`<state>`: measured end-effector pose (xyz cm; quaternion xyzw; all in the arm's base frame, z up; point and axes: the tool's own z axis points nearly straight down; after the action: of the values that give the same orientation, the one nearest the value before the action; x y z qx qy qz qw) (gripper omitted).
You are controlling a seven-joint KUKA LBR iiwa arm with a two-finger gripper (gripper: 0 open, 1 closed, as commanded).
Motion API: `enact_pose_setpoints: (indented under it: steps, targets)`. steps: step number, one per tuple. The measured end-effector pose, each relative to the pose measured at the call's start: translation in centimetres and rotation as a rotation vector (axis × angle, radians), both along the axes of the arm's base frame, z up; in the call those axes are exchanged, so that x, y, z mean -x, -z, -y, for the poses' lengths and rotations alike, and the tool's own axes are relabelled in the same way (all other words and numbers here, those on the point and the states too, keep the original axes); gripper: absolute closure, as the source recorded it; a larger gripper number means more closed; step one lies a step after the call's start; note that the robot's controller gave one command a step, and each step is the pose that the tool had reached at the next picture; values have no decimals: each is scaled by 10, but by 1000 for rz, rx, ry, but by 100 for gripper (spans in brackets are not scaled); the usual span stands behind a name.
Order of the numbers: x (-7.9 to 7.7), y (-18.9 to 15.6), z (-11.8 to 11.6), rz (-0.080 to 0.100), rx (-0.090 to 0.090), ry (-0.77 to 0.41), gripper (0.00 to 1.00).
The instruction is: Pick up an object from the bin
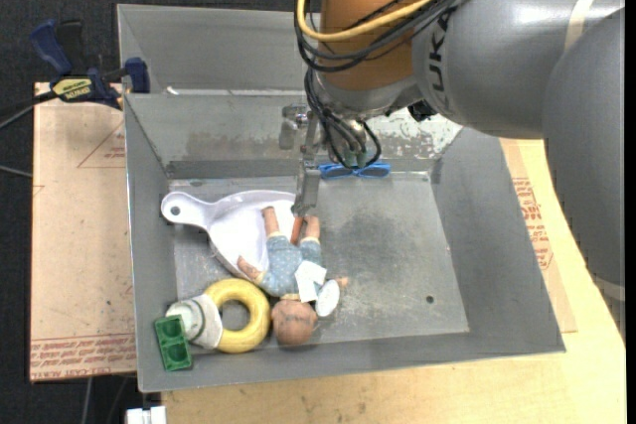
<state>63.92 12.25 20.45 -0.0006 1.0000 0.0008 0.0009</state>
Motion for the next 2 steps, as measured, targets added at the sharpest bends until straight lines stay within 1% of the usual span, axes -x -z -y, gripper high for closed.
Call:
enact_pose_setpoints:
  steps: [1,2]
  targets:
    - [10,62,-40,1,0,-88,0]
    - [14,66,-72,-4,0,-277,0]
